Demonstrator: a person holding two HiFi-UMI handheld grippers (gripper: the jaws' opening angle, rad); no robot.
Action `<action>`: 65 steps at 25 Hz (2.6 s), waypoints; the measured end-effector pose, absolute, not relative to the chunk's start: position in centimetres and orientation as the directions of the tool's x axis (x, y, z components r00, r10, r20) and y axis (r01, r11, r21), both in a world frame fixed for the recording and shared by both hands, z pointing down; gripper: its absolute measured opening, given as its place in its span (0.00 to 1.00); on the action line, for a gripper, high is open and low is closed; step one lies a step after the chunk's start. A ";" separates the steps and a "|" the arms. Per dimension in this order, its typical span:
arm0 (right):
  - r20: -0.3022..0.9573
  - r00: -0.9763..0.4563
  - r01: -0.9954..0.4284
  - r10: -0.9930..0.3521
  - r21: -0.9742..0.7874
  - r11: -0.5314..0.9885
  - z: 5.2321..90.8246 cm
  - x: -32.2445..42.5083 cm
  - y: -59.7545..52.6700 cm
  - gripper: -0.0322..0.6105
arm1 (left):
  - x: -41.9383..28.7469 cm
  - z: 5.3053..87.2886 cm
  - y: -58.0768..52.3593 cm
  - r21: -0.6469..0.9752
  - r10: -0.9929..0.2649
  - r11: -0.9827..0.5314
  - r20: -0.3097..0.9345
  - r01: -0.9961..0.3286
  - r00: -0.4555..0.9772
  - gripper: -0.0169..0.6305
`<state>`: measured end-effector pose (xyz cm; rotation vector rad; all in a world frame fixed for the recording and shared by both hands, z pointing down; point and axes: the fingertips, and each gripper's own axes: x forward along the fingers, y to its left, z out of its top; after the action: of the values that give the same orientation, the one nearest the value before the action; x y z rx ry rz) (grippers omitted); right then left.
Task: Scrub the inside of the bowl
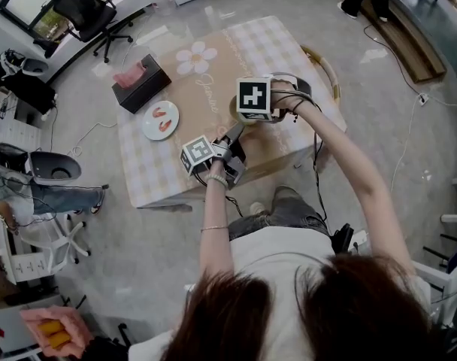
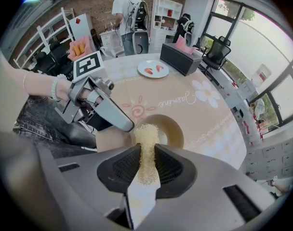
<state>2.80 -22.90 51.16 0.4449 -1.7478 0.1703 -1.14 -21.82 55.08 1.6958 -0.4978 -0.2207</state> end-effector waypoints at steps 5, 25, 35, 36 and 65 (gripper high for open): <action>0.887 -0.396 -0.473 -0.237 0.024 0.881 50.3 1.8 -22.8 0.17 | -2.7 54.7 -21.7 0.941 -0.456 -0.186 0.171 -0.281 0.873 0.17; 0.130 -0.847 -0.529 -0.515 -0.280 0.801 44.6 0.8 -20.2 0.17 | -4.4 50.7 -20.5 0.738 -0.553 -0.445 0.219 -0.507 0.804 0.09; -0.023 -0.816 -0.539 -0.578 -0.332 0.774 43.2 1.8 -20.2 0.17 | -5.0 48.9 -21.5 0.652 -0.605 -0.533 0.152 -0.539 0.782 0.09; -0.031 -0.814 -0.539 -0.581 -0.334 0.773 43.2 1.8 -20.1 0.17 | -5.0 48.7 -21.5 0.637 -0.606 -0.545 0.150 -0.545 0.781 0.08; -0.127 -0.770 -0.579 -0.626 -0.277 0.767 42.0 2.0 -20.8 0.17 | -4.8 46.6 -22.0 0.353 -0.639 -0.683 0.136 -0.640 0.757 0.05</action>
<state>2.05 -20.76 41.99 1.0877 -3.1509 0.3757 -4.78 -22.04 46.63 2.5741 -0.9778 0.0020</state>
